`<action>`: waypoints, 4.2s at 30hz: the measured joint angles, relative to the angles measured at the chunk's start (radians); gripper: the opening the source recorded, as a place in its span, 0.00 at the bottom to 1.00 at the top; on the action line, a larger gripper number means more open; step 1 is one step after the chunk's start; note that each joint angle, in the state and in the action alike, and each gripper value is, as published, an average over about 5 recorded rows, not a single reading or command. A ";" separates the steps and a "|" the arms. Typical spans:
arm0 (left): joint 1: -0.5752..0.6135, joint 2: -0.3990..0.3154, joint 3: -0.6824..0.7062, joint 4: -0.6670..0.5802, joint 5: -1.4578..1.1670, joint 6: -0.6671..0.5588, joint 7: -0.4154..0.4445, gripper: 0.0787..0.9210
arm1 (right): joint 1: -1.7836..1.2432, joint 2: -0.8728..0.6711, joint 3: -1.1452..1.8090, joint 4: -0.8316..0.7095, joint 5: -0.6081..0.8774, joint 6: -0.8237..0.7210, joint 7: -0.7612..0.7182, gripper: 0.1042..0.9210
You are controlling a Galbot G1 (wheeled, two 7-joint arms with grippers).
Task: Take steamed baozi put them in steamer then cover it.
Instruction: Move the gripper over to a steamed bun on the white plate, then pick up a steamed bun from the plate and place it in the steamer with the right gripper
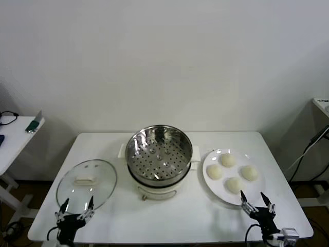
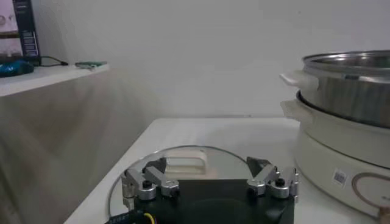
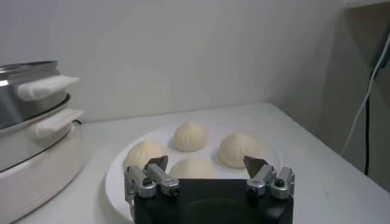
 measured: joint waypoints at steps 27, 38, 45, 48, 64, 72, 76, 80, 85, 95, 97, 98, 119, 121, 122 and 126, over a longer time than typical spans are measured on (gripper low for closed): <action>-0.025 0.017 0.028 -0.029 -0.001 -0.008 0.010 0.88 | 1.392 -0.440 -1.082 -0.617 -0.374 -0.034 -0.883 0.88; -0.031 0.017 0.030 -0.029 0.003 -0.009 0.016 0.88 | 1.794 -0.343 -1.597 -0.852 -0.407 0.023 -1.086 0.88; -0.025 0.017 0.024 -0.022 0.004 -0.014 0.016 0.88 | 1.835 -0.265 -1.675 -0.947 -0.410 0.001 -1.114 0.88; -0.022 0.017 0.023 -0.021 0.005 -0.018 0.016 0.88 | 1.831 -0.236 -1.683 -0.979 -0.410 -0.011 -1.118 0.88; -0.010 0.014 0.027 -0.018 0.013 -0.026 0.017 0.88 | 1.755 -0.143 -1.654 -1.108 -0.420 -0.042 -1.130 0.88; -0.014 0.014 0.029 -0.010 0.013 -0.025 0.017 0.88 | 1.717 -0.100 -1.620 -1.174 -0.442 -0.040 -1.129 0.88; -0.018 0.013 0.030 -0.009 0.014 -0.023 0.017 0.88 | 1.707 -0.084 -1.609 -1.201 -0.455 -0.036 -1.129 0.83; -0.019 0.013 0.031 -0.004 0.014 -0.022 0.016 0.88 | 1.700 -0.075 -1.596 -1.217 -0.463 -0.029 -1.128 0.76; -0.019 0.013 0.032 -0.002 0.014 -0.025 0.014 0.88 | 1.700 -0.074 -1.584 -1.219 -0.468 -0.016 -1.128 0.75; -0.005 0.007 0.046 -0.008 0.030 -0.036 0.013 0.88 | 1.804 -0.105 -1.639 -1.133 -0.438 0.056 -1.158 0.74; -0.002 0.007 0.048 -0.010 0.033 -0.036 0.013 0.88 | 1.856 -0.107 -1.671 -1.102 -0.416 0.083 -1.167 0.74; -0.002 0.006 0.049 -0.012 0.035 -0.036 0.013 0.88 | 1.885 -0.106 -1.688 -1.086 -0.403 0.098 -1.173 0.74; 0.003 0.027 0.034 -0.061 0.035 -0.027 0.012 0.88 | 2.327 0.154 -1.982 -0.744 -0.365 0.497 -1.174 0.74; 0.002 0.027 0.032 -0.065 0.034 -0.025 0.013 0.88 | 2.318 0.191 -1.987 -0.754 -0.399 0.531 -1.166 0.74; 0.002 0.026 0.031 -0.066 0.034 -0.025 0.013 0.88 | 2.311 0.208 -1.988 -0.763 -0.418 0.548 -1.162 0.74; 0.003 0.025 0.027 -0.068 0.031 -0.025 0.012 0.88 | 2.268 0.275 -1.986 -0.822 -0.503 0.612 -1.147 0.74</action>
